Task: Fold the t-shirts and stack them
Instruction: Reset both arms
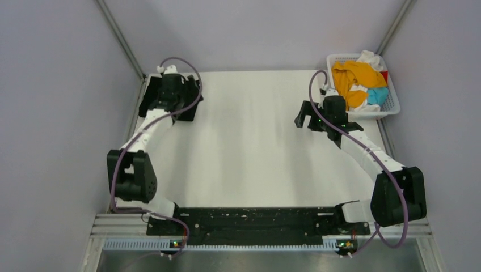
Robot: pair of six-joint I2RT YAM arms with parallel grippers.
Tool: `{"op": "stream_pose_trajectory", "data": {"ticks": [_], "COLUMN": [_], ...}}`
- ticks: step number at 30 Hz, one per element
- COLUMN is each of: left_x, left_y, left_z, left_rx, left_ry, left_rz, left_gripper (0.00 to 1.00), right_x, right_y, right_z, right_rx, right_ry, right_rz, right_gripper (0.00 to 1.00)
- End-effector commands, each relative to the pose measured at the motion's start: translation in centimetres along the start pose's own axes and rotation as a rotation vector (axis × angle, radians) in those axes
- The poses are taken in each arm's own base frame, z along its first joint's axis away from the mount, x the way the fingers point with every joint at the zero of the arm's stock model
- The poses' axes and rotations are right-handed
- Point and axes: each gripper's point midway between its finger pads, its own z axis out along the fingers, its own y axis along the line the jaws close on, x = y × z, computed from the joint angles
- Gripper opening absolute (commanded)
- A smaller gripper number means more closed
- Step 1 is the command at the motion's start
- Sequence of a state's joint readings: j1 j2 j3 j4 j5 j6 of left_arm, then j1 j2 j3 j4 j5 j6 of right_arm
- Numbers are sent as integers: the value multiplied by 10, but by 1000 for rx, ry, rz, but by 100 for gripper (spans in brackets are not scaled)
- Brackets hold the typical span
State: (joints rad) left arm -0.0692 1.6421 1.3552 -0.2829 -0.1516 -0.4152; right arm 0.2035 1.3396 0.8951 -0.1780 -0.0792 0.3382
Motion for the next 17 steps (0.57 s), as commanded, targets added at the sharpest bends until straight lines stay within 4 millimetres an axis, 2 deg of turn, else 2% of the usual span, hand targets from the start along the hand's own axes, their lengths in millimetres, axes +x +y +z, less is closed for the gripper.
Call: {"op": "stream_pose_trajectory", "data": {"ticks": [1, 3, 6, 8, 10, 17], "left_x": [32, 65, 104, 119, 122, 104], "left_y": [-38, -40, -9, 5, 8, 15], "left_z": [-44, -57, -62, -67, -74, -91], "left_rx": [250, 305, 170, 119, 122, 122], "left_ry": [-51, -18, 23, 50, 45, -53], "left_rz": [-87, -81, -82, -89, -91, -79], "left_gripper": [99, 99, 99, 99, 99, 99], "right_x": [-9, -2, 1, -1, -2, 0], "right_y": [-13, -18, -27, -32, -34, -36], "right_z": [-8, -7, -5, -5, -5, -3], "right_rx": [47, 60, 97, 124, 135, 139], "right_ry": [-66, -72, -103, -130, -137, -146], "right_rz": [-8, -2, 26, 42, 48, 54], "right_gripper": [99, 99, 99, 99, 99, 99]}}
